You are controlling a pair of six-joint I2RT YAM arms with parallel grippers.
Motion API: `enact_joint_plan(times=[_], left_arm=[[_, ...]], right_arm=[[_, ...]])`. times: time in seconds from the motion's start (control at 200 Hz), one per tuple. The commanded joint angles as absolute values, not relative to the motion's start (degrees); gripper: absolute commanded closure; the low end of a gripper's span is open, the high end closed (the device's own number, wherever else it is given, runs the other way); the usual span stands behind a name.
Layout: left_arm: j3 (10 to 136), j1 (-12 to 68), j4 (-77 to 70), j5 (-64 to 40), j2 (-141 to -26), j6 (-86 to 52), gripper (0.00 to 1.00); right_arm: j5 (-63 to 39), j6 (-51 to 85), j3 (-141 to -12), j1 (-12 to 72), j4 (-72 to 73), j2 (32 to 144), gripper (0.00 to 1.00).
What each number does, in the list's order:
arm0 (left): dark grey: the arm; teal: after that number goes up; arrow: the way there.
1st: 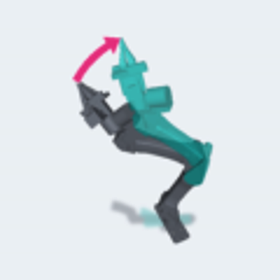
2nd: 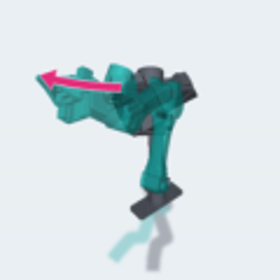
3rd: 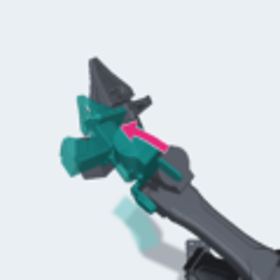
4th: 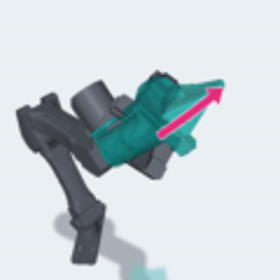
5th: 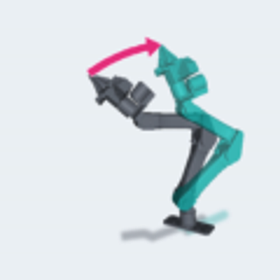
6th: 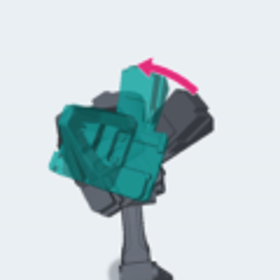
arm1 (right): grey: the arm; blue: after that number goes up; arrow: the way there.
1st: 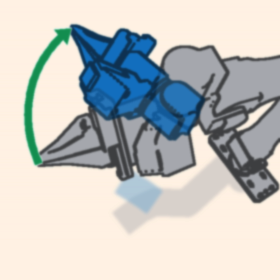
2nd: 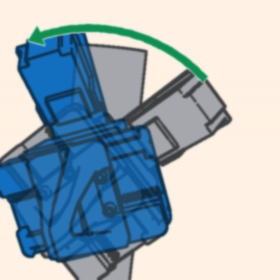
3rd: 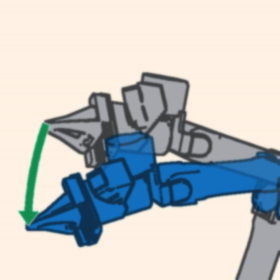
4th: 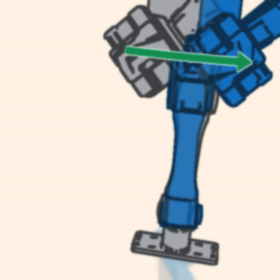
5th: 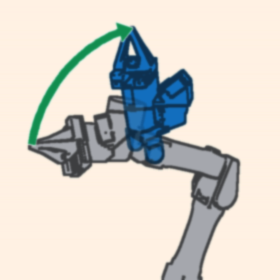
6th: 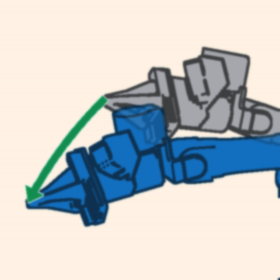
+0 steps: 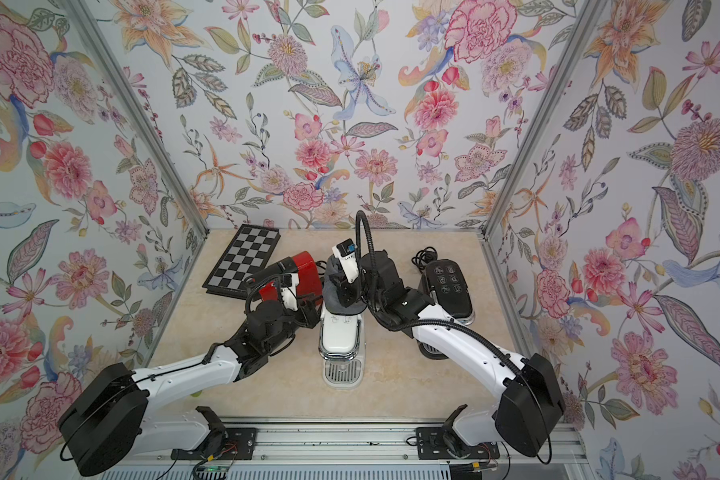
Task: Wipe the surface of a coffee machine
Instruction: Wipe the dirt from the surface of the coffee machine.
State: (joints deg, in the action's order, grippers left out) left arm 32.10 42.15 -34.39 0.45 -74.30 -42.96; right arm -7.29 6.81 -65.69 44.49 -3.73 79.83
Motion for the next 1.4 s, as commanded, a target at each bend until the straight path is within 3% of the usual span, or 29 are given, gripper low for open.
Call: enact_joint_plan(times=[0.0,0.305,0.73,1.131,1.396], left_arm=[[31.53,43.77,-34.69,-1.61,-74.44,-43.80,0.48],[32.14,43.74,-35.87,-2.37,-76.17,-43.90,0.48],[32.10,43.71,-34.65,-2.06,-75.09,-44.28,0.48],[32.66,43.74,-35.27,-2.98,-77.24,-44.91,0.48],[32.37,43.73,-35.56,-3.25,-77.32,-45.54,0.48]], right_arm=[[-9.48,4.26,-64.23,47.87,-12.32,80.45,0.96],[-9.34,4.62,-62.58,50.25,-14.35,78.76,0.96],[-11.42,9.61,-63.27,37.68,-13.68,82.20,0.97],[-26.78,22.51,-44.35,30.81,0.02,77.10,0.97],[-22.85,23.35,-38.54,31.74,2.33,75.77,0.97]])
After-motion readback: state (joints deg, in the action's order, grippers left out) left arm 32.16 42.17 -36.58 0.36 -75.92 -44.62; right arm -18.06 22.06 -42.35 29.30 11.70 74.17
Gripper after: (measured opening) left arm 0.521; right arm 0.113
